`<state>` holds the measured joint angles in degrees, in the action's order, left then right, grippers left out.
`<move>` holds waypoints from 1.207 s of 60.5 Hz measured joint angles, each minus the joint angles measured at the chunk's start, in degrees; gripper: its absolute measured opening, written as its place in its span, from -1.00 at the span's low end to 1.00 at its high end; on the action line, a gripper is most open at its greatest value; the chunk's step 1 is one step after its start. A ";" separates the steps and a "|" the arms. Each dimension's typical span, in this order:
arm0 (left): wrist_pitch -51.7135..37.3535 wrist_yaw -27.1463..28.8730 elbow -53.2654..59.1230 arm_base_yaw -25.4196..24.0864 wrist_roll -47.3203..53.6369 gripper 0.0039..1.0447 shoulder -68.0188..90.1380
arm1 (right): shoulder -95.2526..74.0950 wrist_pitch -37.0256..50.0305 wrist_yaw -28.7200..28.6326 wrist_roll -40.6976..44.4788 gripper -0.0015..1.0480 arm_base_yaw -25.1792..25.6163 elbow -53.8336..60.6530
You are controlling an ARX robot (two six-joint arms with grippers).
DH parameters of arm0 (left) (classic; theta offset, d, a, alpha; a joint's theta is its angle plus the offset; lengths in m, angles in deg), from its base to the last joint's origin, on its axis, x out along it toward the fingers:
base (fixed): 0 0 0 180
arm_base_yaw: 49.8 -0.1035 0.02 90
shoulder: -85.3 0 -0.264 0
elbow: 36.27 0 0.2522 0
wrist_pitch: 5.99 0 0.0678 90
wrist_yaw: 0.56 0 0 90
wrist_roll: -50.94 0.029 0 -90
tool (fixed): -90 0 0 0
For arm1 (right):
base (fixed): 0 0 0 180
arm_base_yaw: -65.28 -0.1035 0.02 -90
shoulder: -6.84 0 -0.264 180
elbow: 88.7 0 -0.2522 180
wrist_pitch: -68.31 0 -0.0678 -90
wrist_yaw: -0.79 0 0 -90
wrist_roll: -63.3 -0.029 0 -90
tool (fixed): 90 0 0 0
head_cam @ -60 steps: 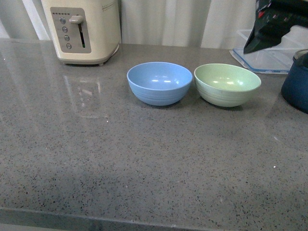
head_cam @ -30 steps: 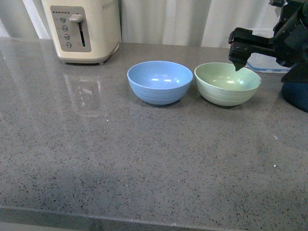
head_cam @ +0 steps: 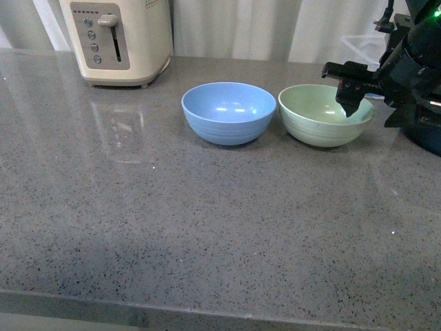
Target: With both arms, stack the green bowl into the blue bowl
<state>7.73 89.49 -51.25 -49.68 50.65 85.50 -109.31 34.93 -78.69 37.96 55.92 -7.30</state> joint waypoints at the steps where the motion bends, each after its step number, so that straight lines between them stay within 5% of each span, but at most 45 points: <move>1: 0.00 0.00 0.00 0.00 0.00 0.88 0.00 | -0.04 -0.04 -0.04 -0.04 0.00 0.00 -0.02; 23: 0.00 0.00 0.00 0.00 0.00 0.88 0.00 | -0.46 -0.85 -0.13 -1.07 -0.98 0.17 -0.63; 50: 0.00 0.00 0.00 0.00 0.00 0.88 0.00 | 7.08 -3.52 0.83 -0.94 -0.98 -1.29 -7.32; 62: 0.00 0.00 0.00 0.00 0.00 0.88 0.00 | 8.52 -2.93 -1.14 -0.72 -0.98 -11.76 -12.20; 73: 0.00 0.02 0.00 0.00 0.00 0.88 0.00 | 5.77 -2.03 -1.09 -0.17 -0.98 -16.37 -12.76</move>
<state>7.73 89.51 -51.25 -49.68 50.65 85.50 -103.54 32.90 -79.78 37.78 39.55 -20.07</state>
